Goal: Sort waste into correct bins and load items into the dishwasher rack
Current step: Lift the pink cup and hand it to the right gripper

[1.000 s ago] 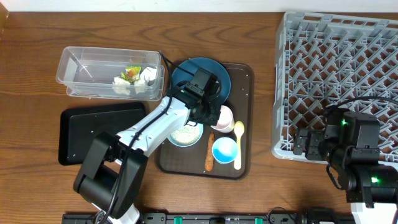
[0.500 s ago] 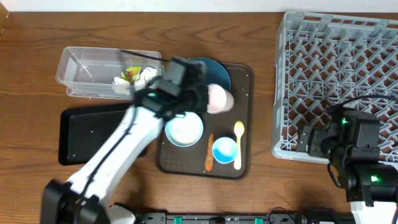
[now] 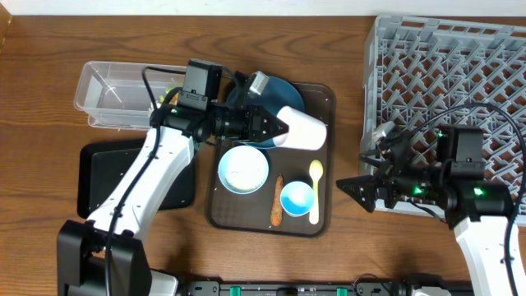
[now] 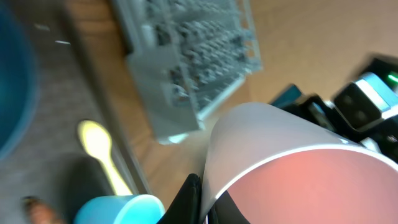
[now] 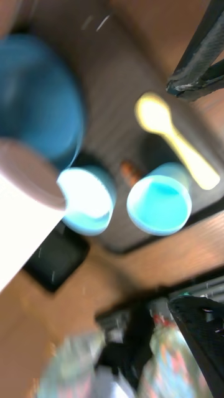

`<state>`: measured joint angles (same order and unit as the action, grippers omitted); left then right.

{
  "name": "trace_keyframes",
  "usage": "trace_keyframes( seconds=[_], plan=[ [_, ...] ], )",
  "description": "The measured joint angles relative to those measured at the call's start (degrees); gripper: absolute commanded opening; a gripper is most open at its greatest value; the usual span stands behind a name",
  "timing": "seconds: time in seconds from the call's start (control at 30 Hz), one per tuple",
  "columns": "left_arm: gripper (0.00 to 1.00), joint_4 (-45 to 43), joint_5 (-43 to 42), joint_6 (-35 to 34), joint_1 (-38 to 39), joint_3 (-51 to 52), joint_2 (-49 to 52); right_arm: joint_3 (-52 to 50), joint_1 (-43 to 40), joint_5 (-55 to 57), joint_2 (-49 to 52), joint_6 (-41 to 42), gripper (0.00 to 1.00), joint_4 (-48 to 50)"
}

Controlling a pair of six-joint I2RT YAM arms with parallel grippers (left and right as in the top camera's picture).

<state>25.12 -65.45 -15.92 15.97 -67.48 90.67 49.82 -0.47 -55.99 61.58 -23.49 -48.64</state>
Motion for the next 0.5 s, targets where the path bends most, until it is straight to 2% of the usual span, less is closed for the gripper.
trace_keyframes(
  seconds=[0.27, 0.5],
  plan=[
    [0.06, -2.1, -11.6, 1.8, 0.0, 0.0, 0.1, 0.0, 0.0, -9.1, 1.9, -5.6, 0.99, 6.9],
    [0.06, -2.1, -14.5, 1.8, 1.1, 0.0, 0.1, 0.0, 0.0, -12.7, 1.9, -4.7, 0.99, 16.5]
  ],
)
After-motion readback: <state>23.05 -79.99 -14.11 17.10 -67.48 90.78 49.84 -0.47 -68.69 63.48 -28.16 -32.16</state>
